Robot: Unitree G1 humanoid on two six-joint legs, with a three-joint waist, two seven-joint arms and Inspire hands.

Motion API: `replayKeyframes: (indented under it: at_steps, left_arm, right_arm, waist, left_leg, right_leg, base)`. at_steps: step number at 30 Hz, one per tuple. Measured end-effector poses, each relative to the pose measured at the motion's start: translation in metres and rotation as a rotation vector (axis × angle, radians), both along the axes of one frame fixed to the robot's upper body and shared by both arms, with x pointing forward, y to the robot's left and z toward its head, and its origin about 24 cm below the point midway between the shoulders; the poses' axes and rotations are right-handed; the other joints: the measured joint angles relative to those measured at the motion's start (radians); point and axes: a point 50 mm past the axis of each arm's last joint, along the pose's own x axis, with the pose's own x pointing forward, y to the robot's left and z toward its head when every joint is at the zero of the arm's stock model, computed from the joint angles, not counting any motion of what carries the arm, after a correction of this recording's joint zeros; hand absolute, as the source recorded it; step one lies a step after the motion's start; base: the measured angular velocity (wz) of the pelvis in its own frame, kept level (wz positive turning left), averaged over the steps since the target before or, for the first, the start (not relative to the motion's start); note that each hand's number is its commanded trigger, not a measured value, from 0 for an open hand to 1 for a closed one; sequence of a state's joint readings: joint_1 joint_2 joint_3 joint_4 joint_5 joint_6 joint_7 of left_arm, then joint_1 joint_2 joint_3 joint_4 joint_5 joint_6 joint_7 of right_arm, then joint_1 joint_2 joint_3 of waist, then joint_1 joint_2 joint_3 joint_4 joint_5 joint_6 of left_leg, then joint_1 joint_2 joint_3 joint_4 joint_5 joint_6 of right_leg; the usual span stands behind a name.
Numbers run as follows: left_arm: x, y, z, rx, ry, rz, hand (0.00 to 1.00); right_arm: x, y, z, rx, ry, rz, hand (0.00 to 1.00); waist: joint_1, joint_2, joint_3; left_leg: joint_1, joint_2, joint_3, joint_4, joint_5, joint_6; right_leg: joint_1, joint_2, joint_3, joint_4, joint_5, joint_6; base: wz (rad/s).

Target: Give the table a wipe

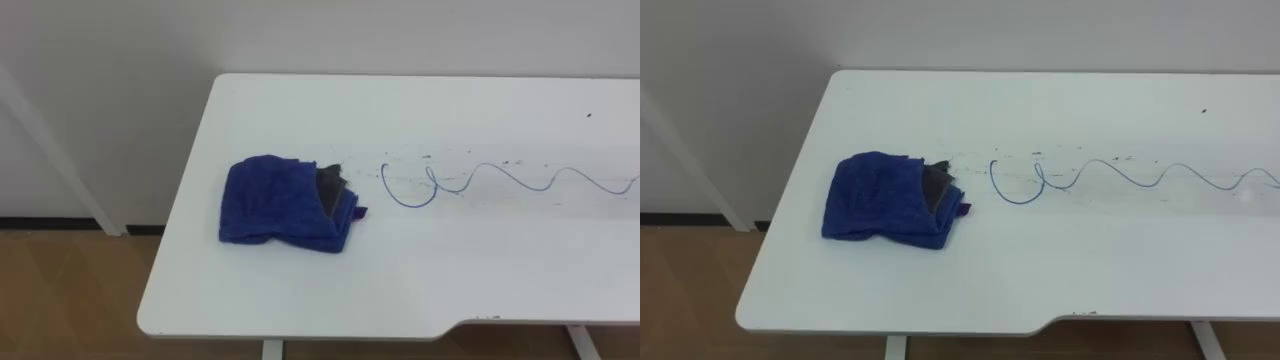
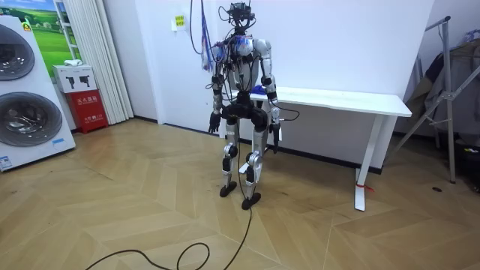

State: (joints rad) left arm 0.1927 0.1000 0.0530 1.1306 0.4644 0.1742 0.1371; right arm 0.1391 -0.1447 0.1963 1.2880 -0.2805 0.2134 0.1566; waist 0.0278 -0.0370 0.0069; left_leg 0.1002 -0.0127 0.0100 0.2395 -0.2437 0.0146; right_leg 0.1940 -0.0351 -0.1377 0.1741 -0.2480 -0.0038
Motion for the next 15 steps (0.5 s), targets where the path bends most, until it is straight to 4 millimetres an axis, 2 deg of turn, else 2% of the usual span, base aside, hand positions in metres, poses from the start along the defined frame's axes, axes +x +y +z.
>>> replayKeyframes:
  at_steps: [5,9,15]
  left_arm:
    - [0.0001,-0.0023,-0.0005,-0.005,0.003,-0.018,0.0]
    - [0.0014,-0.0035,-0.0007,-0.011,-0.005,-0.022,0.0]
    - [-0.001,-0.0055,-0.0011,-0.015,0.005,-0.037,0.0]
  right_arm:
    - [0.0008,-0.0003,0.0001,-0.004,0.001,0.001,0.0]
    - [0.0047,-0.0007,-0.0001,-0.01,-0.02,0.006,0.0]
    - [0.0065,-0.0016,0.0,-0.03,-0.037,-0.02,0.0]
  waist:
    - [0.003,0.002,0.0008]
    - [0.002,0.008,0.0045]
    - [0.003,0.01,0.006]
  left_leg:
    - [0.0,0.0,0.0,-0.001,0.0,0.0]
    - [0.001,0.001,0.001,-0.001,0.0,0.0]
    - [0.014,0.002,0.014,-0.002,0.0,0.0]
  right_leg:
    - [0.0,0.0,0.0,0.003,0.0,0.0]
    - [-0.003,0.0,-0.001,0.009,0.0,0.0]
    - [-0.002,0.0,0.013,0.01,0.0,0.0]
  base:
    - [0.0]
    - [0.0]
    - [-0.07]
